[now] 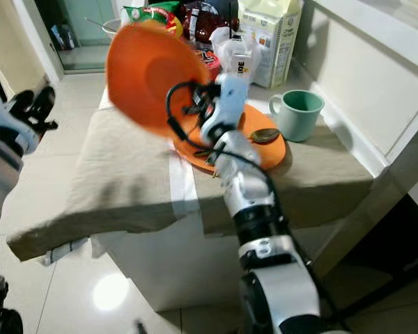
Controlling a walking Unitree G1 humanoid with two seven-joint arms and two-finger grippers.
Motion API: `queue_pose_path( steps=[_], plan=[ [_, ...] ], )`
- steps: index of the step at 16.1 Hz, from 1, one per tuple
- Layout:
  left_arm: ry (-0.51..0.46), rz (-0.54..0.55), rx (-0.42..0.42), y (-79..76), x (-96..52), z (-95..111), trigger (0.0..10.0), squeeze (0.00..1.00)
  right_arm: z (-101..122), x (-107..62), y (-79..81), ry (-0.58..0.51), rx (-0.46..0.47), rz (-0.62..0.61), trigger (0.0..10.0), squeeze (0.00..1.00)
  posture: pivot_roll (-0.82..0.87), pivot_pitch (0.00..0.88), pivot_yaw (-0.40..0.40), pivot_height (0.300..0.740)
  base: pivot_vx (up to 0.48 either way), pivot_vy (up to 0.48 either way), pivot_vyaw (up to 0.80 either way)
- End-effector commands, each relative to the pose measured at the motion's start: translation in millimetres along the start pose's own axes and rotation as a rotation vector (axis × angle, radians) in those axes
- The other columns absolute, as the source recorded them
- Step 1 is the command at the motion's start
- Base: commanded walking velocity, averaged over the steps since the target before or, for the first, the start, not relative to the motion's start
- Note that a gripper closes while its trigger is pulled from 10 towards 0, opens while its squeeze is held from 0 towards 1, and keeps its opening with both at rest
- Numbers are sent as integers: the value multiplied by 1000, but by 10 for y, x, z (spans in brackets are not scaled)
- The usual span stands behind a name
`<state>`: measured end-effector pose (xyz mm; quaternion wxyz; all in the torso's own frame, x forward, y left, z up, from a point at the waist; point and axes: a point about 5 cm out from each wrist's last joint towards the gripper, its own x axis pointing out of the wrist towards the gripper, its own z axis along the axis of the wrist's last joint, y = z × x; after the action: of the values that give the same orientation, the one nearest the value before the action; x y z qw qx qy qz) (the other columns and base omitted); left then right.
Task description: Setting the table
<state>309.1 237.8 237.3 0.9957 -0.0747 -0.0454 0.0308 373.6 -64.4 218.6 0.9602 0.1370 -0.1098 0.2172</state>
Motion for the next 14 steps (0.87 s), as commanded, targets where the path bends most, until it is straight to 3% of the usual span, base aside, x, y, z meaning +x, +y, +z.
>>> queue_pose_path(
  steps=[1, 3, 5, 14],
  plan=[
    [-7, 13, 14, 61, -12, 8, 10000, 0, 220, 58, 68, -93, -33, 32, 0, 0, -80, 0, 40, 740, 0, 0, 0],
    [-4, 57, 51, 246, -40, -19, 10000, 0, 312, 75, 25, -120, -75, 32, 0, 0, -80, 0, 38, 740, 0, 0, 0],
    [-10, 72, 66, 337, -59, 28, 10000, 0, 351, 83, -21, -129, -92, 28, 0, 0, -76, 0, 36, 740, 0, 0, 0],
    [-17, 60, 23, 343, -137, -46, 10000, 0, 374, -70, -319, -127, -161, -61, 0, 0, -77, 0, 36, 740, 0, 0, 0]
  ],
)
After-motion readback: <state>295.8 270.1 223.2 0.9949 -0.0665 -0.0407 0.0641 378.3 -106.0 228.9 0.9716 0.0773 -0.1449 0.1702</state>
